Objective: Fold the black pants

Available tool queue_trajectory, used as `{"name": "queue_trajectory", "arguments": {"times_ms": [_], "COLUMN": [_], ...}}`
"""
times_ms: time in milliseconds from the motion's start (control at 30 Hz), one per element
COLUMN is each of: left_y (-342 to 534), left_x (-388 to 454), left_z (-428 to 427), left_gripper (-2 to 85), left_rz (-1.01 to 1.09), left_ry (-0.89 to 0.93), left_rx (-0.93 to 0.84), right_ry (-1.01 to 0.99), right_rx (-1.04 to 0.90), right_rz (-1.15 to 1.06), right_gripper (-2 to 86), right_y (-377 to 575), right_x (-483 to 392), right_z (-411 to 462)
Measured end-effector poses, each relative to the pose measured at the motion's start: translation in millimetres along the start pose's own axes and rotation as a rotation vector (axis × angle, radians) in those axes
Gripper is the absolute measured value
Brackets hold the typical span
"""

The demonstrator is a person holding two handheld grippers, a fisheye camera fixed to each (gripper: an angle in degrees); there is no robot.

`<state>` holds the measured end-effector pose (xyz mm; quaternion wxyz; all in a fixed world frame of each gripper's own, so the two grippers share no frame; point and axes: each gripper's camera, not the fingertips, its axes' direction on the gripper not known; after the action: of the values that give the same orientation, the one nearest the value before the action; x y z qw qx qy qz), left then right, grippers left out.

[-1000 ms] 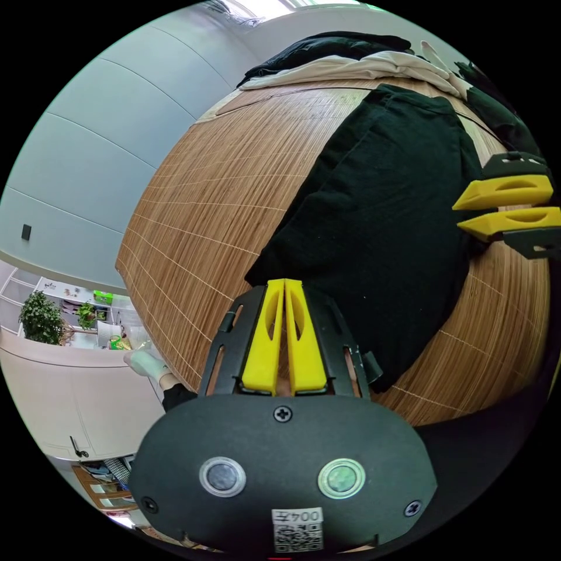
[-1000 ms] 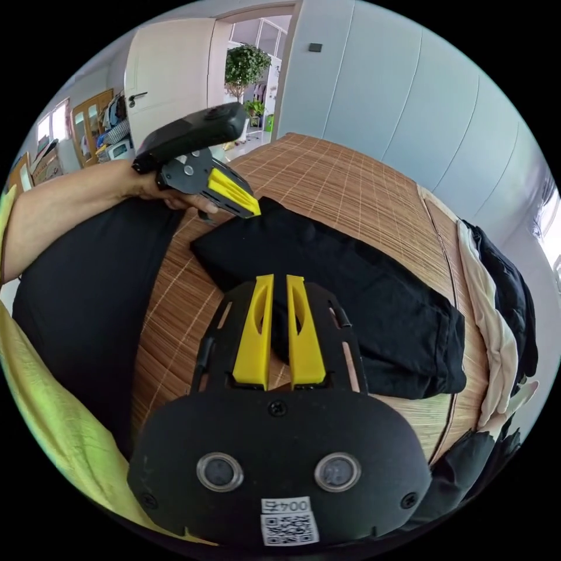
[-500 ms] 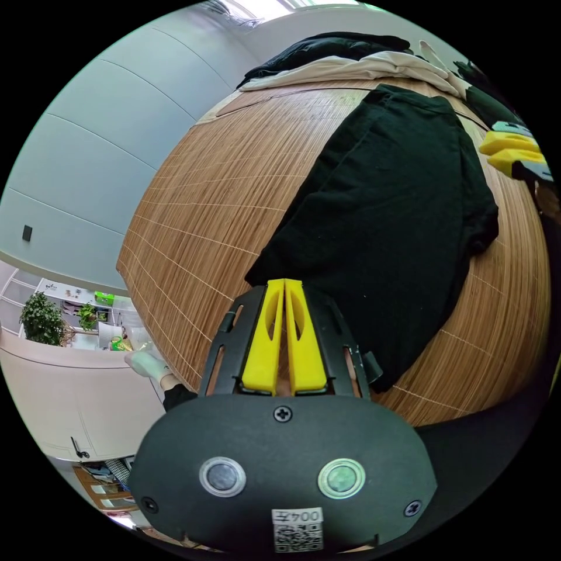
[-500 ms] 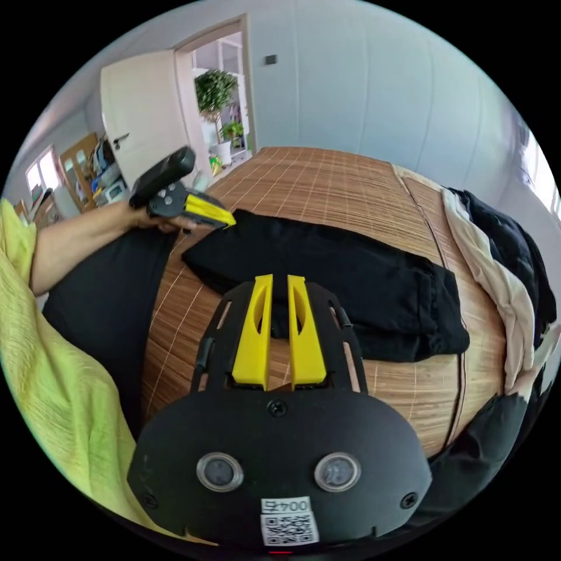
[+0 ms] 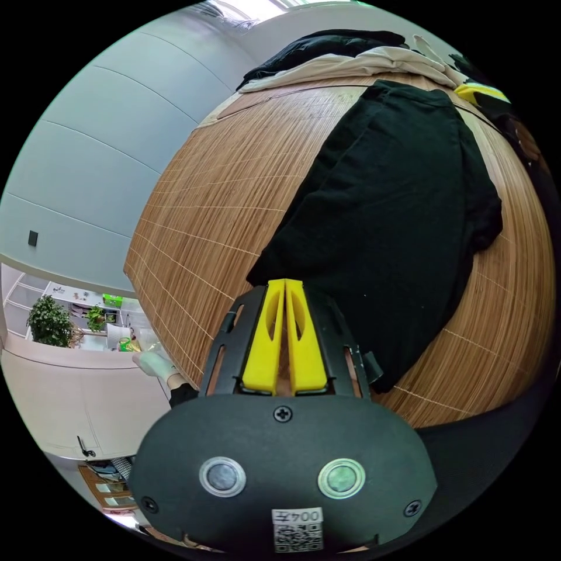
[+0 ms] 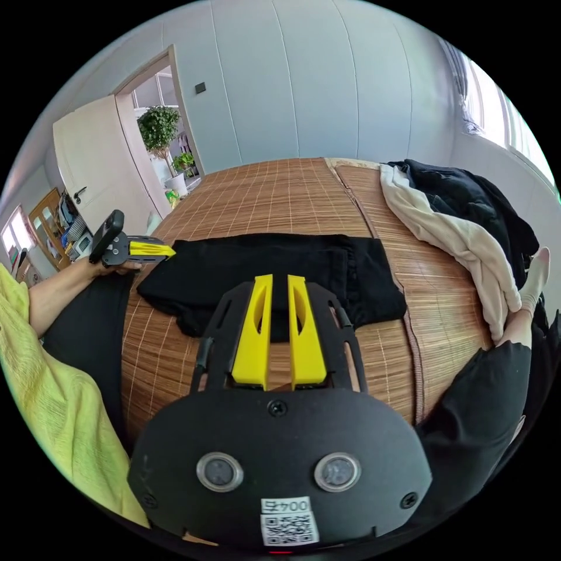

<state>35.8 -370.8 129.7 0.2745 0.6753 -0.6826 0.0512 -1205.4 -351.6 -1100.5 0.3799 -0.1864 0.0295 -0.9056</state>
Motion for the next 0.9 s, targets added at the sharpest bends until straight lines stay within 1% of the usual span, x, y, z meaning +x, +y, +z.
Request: {"name": "queue_trajectory", "arguments": {"times_ms": [67,167,233,333,367,433,467,533,600,667,700,767,833,900], "left_y": [-1.3,0.8,-5.3,-24.3,-27.5,-27.9,-28.0,-25.2,-20.0,-14.3,-12.4,-9.9,-6.0,-2.6], "left_x": [0.7,2.9,9.7,36.8,47.3,56.5,58.5,61.0,65.1,69.1,72.7,82.8,99.8,131.5], "left_z": [-7.9,-28.2,-27.9,2.9,15.7,18.7,19.3,18.6,11.6,-8.3,-17.2,-23.5,-23.8,-19.6], "left_gripper": [0.5,0.5,0.4,0.3,0.2,0.2,0.2,0.2,0.2,0.1,0.2,0.2,0.3,0.3], "left_rz": [0.004,-0.056,-0.074,-0.006,0.009,0.020,0.011,-0.002,0.020,0.034,0.035,0.023,0.012,0.076], "left_ry": [-0.004,-0.071,-0.087,-0.110,-0.171,-0.220,-0.222,-0.220,-0.236,-0.259,-0.253,-0.222,-0.186,-0.221], "left_rx": [0.006,0.120,0.138,0.028,-0.010,-0.001,-0.004,0.010,0.042,0.083,0.083,0.045,-0.002,-0.028], "right_ry": [0.043,0.140,0.186,0.176,0.173,0.230,0.200,0.073,0.061,0.088,0.071,0.004,-0.117,-0.221], "right_rx": [-0.037,-0.100,-0.157,-0.218,-0.245,-0.382,-0.348,-0.321,-0.279,-0.210,-0.164,-0.122,-0.119,-0.144], "right_rz": [-0.004,-0.056,-0.110,-0.177,-0.194,-0.213,-0.195,-0.037,0.008,0.032,0.050,0.093,0.142,0.151], "right_gripper": [5.8,5.7,5.1,5.4,5.8,8.3,8.6,9.3,8.8,8.2,8.0,7.9,7.9,7.9], "right_y": [0.2,-3.7,-9.9,-16.4,-16.5,-9.1,-7.8,-2.2,4.4,7.7,6.4,-0.4,-14.1,-24.0], "right_x": [9.9,26.5,38.4,45.4,46.0,58.3,64.4,97.0,106.2,111.6,118.9,137.3,166.1,185.9], "right_z": [11.8,31.0,49.9,81.7,91.1,133.5,133.0,134.0,128.7,119.5,114.8,116.0,133.2,153.3]}}
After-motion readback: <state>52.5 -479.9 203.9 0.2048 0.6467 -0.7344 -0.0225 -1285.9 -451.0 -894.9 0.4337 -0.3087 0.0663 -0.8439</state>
